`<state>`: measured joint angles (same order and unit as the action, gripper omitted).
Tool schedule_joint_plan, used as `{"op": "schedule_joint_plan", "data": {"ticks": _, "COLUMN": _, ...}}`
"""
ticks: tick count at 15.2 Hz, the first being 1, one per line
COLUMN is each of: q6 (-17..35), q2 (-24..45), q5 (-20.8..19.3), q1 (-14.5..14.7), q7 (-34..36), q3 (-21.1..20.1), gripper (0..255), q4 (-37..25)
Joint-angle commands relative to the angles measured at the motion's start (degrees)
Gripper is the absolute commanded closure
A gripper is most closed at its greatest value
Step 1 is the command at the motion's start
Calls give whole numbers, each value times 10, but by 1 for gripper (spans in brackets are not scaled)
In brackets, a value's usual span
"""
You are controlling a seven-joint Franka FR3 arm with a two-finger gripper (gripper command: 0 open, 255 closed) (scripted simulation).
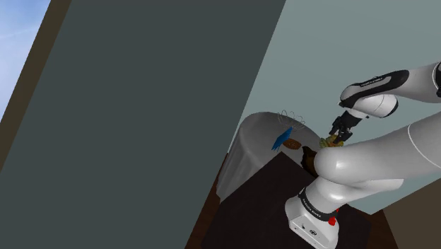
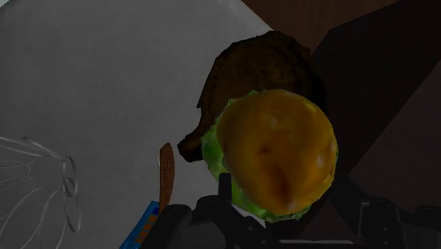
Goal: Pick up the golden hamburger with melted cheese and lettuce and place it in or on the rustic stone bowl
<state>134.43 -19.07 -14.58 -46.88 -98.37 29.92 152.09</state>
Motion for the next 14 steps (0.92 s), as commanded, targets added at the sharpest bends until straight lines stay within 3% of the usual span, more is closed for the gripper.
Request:
{"op": "schedule_joint_plan", "data": {"ticks": 1, "q6": 13, "q2": 2, "q5": -5, "q1": -6, "q7": -9, "q3": 8, "gripper": 255, "q4": 10}}
{"op": "schedule_joint_plan", "data": {"ticks": 14, "q6": 149, "q2": 115, "q5": 44, "q1": 20, "q7": -47, "q3": 39, "gripper": 255, "q4": 39}}
